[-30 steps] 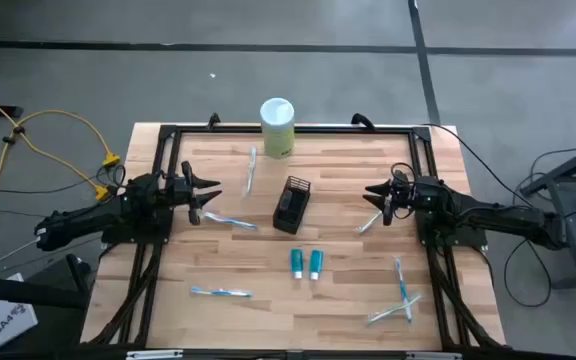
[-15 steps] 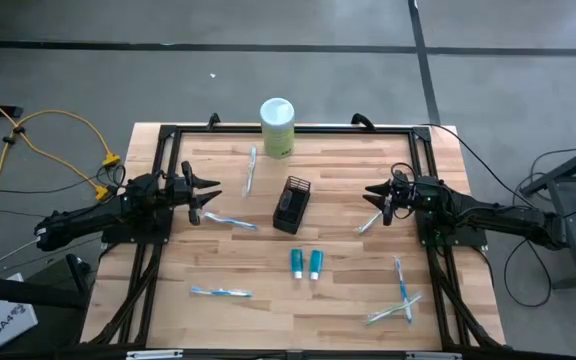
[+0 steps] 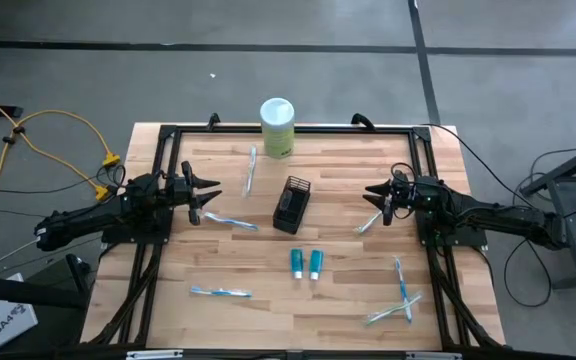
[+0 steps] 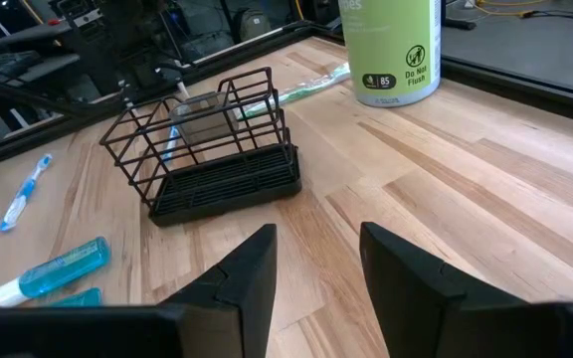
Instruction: Pick & Place toothbrushing station
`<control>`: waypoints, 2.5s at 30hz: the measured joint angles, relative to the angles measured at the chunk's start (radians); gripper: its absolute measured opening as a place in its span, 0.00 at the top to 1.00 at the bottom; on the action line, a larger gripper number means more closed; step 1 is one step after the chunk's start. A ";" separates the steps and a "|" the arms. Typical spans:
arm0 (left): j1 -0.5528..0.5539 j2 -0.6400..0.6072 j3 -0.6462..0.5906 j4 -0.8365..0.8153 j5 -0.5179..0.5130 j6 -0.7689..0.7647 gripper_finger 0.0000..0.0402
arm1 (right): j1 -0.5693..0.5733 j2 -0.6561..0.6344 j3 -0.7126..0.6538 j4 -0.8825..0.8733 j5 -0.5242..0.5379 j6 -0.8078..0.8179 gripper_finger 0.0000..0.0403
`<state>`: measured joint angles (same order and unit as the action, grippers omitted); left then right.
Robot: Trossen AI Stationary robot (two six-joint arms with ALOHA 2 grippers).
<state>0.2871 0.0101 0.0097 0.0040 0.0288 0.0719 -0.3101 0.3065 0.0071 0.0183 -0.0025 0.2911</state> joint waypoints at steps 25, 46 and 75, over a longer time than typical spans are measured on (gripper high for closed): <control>0.000 0.000 0.000 0.000 0.000 0.000 0.73 | 0.000 0.000 0.000 0.000 0.000 0.000 0.66; 0.000 0.000 0.000 0.008 -0.064 -0.102 0.73 | 0.000 0.000 0.000 0.000 0.000 0.000 0.66; -0.106 0.303 0.130 0.002 -0.007 -0.100 0.73 | 0.000 0.000 0.000 0.000 0.000 0.000 0.66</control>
<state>0.1815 0.3136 0.1399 0.0061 0.0215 -0.0283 -0.3103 0.3065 0.0071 0.0185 -0.0025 0.2909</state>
